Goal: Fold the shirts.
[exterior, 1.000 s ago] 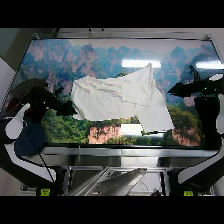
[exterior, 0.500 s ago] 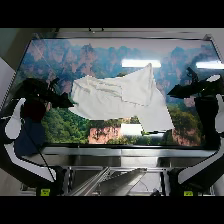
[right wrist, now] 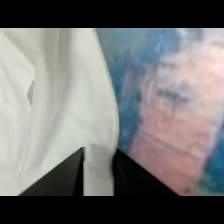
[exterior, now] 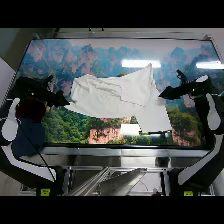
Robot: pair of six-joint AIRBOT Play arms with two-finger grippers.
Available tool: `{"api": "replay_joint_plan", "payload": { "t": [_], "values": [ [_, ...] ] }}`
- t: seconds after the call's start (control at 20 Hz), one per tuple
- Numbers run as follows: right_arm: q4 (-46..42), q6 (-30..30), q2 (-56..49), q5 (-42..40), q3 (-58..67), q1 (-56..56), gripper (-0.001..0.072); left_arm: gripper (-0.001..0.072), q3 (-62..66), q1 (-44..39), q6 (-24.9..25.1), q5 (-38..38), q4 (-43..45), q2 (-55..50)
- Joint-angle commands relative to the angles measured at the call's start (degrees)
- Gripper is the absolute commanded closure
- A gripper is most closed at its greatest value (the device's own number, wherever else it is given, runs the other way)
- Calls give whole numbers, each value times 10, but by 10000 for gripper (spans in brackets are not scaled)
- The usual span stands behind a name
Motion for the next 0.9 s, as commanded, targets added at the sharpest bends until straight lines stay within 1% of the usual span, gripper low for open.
{"api": "replay_joint_plan", "payload": {
  "t": [0.0, 0.05, 0.1, 0.15, 0.2, 0.25, 0.35, 0.45, 0.55, 0.6, 0.7, 0.85],
  "values": [
    [-2, -20, -3, 46, 0, 20, 645, 688, 1, 5, -3, 0, -9, 2],
    [6, -21, -1, 56, 0, 22, 690, 688, 1, 5, -5, 0, -22, 4],
    [26, -22, 5, 68, 0, 22, 691, 689, 2, 5, -5, -1, -46, 12],
    [62, -35, 19, 85, 0, 21, 692, 688, 7, 5, -4, -1, -66, 26],
    [94, -43, 42, 97, 0, 21, 692, 689, 16, 5, 5, 0, -74, 47],
    [116, -47, 78, 99, 0, 20, 693, 689, 28, 5, 11, 3, -74, 73],
    [119, -49, 170, 91, 14, 16, 692, 689, 65, 17, 30, 13, -76, 139],
    [124, -57, 277, 73, 38, 9, 692, 689, 108, 30, 57, 16, -111, 212],
    [137, -66, 409, 5, 41, -4, 692, 689, 157, 54, 94, 14, -189, 297],
    [136, -67, 473, -37, 41, -13, 692, 689, 188, 69, 100, -9, -201, 340],
    [115, -69, 597, -119, 40, -35, 692, 689, 249, 101, 100, -61, -199, 411],
    [54, -69, 730, -206, 40, -68, 692, 689, 315, 175, 100, -99, -196, 497]
  ]
}}
